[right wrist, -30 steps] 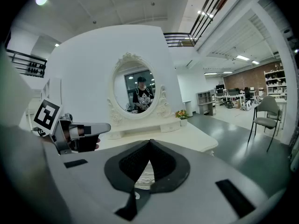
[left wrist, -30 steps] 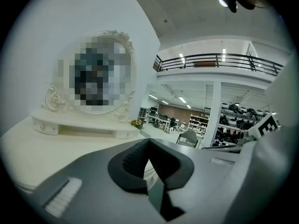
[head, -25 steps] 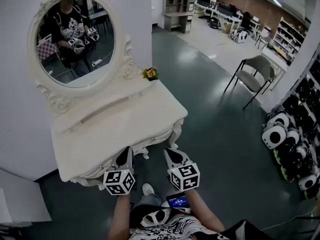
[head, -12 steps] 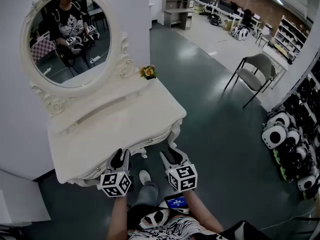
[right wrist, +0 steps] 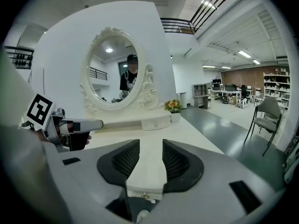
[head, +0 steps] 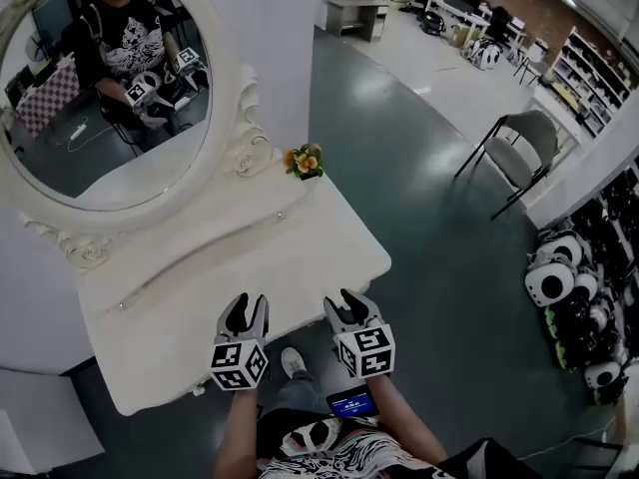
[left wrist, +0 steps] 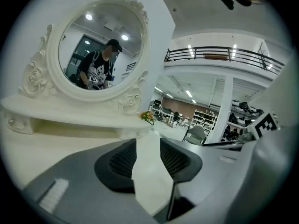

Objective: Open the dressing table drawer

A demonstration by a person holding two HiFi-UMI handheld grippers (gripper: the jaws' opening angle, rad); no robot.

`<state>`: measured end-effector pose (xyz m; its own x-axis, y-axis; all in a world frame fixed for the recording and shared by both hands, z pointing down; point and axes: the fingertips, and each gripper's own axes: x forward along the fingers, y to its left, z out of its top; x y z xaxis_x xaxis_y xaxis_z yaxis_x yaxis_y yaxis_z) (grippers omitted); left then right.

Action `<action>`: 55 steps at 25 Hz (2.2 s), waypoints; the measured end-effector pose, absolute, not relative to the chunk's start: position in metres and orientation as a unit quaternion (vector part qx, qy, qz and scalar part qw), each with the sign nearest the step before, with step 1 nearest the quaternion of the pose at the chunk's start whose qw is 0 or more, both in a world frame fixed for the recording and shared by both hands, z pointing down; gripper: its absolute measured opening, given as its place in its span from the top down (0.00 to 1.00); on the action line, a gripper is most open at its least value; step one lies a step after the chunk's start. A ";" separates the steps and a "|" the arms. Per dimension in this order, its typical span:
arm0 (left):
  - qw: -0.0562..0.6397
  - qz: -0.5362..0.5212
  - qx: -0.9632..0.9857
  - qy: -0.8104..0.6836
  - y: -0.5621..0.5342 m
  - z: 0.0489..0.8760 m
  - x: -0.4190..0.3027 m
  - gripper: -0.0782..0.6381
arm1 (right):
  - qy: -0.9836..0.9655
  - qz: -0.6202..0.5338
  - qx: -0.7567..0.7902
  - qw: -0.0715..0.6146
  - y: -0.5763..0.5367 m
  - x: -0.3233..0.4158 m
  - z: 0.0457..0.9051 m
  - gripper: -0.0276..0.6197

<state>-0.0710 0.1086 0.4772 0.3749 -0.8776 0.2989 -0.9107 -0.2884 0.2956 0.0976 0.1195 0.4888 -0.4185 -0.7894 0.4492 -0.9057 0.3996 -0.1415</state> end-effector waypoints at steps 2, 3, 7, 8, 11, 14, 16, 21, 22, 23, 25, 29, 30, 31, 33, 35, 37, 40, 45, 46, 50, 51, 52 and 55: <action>0.217 0.048 0.807 -0.548 0.076 0.488 -0.072 0.67 | -0.818 0.188 0.517 0.168 0.084 0.088 0.498 0.74; 0.216 0.055 0.810 -0.542 0.060 0.494 -0.072 0.67 | -0.817 0.189 0.517 0.173 0.067 0.083 0.502 0.74; 0.215 0.074 0.821 -0.523 0.012 0.509 -0.078 0.67 | -0.815 0.190 0.516 0.183 0.018 0.063 0.510 0.74; 0.218 0.073 0.822 -0.521 0.002 0.510 -0.080 0.67 | -0.814 0.190 0.517 0.185 0.009 0.060 0.511 0.73; 0.229 0.073 0.821 -0.518 -0.022 0.517 -0.082 0.67 | -0.809 0.192 0.520 0.195 -0.014 0.058 0.515 0.72; 0.244 0.068 0.823 -0.508 -0.039 0.529 -0.081 0.67 | -0.809 0.189 0.517 0.207 -0.031 0.056 0.519 0.71; 0.255 0.060 0.826 -0.499 -0.047 0.532 -0.078 0.67 | -0.810 0.186 0.515 0.212 -0.043 0.054 0.519 0.71; 0.271 0.073 0.821 -0.498 -0.060 0.546 -0.077 0.67 | -0.817 0.186 0.498 0.222 -0.069 0.044 0.531 0.71; 0.274 0.074 0.819 -0.498 -0.063 0.550 -0.076 0.67 | -0.820 0.186 0.492 0.225 -0.074 0.040 0.535 0.71; 0.277 0.076 0.818 -0.497 -0.065 0.553 -0.075 0.67 | -0.822 0.187 0.486 0.229 -0.078 0.037 0.539 0.71; 0.285 0.077 0.815 -0.499 -0.065 0.559 -0.073 0.67 | -0.826 0.190 0.475 0.238 -0.080 0.032 0.548 0.71; 0.302 0.066 0.808 -0.501 -0.068 0.571 -0.074 0.68 | -0.833 0.194 0.458 0.243 -0.091 0.019 0.564 0.70; 0.304 0.067 0.807 -0.501 -0.069 0.574 -0.074 0.68 | -0.834 0.194 0.455 0.244 -0.094 0.017 0.567 0.70; 0.303 0.068 0.807 -0.503 -0.070 0.575 -0.074 0.68 | -0.834 0.195 0.454 0.246 -0.096 0.016 0.570 0.70; 0.298 0.071 0.805 -0.508 -0.072 0.576 -0.076 0.68 | -0.834 0.194 0.451 0.250 -0.102 0.014 0.575 0.70; 0.299 0.079 0.800 -0.515 -0.073 0.581 -0.080 0.67 | -0.835 0.197 0.449 0.251 -0.107 0.010 0.579 0.69; 0.302 0.091 0.794 -0.520 -0.075 0.588 -0.082 0.67 | -0.836 0.200 0.444 0.251 -0.112 0.008 0.583 0.69; 0.302 0.102 0.786 -0.530 -0.076 0.594 -0.084 0.67 | -0.842 0.198 0.434 0.251 -0.120 0.003 0.589 0.69; 0.300 0.109 0.779 -0.540 -0.081 0.602 -0.089 0.68 | -0.849 0.188 0.420 0.259 -0.134 -0.009 0.602 0.70; 0.300 0.110 0.778 -0.541 -0.081 0.603 -0.089 0.68 | -0.849 0.187 0.419 0.261 -0.134 -0.009 0.605 0.71; 0.298 0.109 0.779 -0.540 -0.080 0.601 -0.089 0.70 | -0.848 0.181 0.420 0.268 -0.136 -0.009 0.606 0.77; 0.298 0.110 0.779 -0.540 -0.080 0.600 -0.089 0.70 | -0.848 0.178 0.420 0.270 -0.136 -0.009 0.605 0.79; 0.298 0.110 0.779 -0.540 -0.080 0.600 -0.089 0.70 | -0.849 0.176 0.419 0.271 -0.136 -0.009 0.605 0.78; 0.297 0.111 0.778 -0.543 -0.080 0.599 -0.090 0.70 | -0.852 0.175 0.413 0.271 -0.135 -0.010 0.605 0.81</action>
<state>-0.0903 -0.0797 0.5989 0.3859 -0.7788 0.4946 -0.9103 -0.2344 0.3411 -0.0097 -0.1345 0.6047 -0.5122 -0.6094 0.6052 -0.7984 0.5975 -0.0740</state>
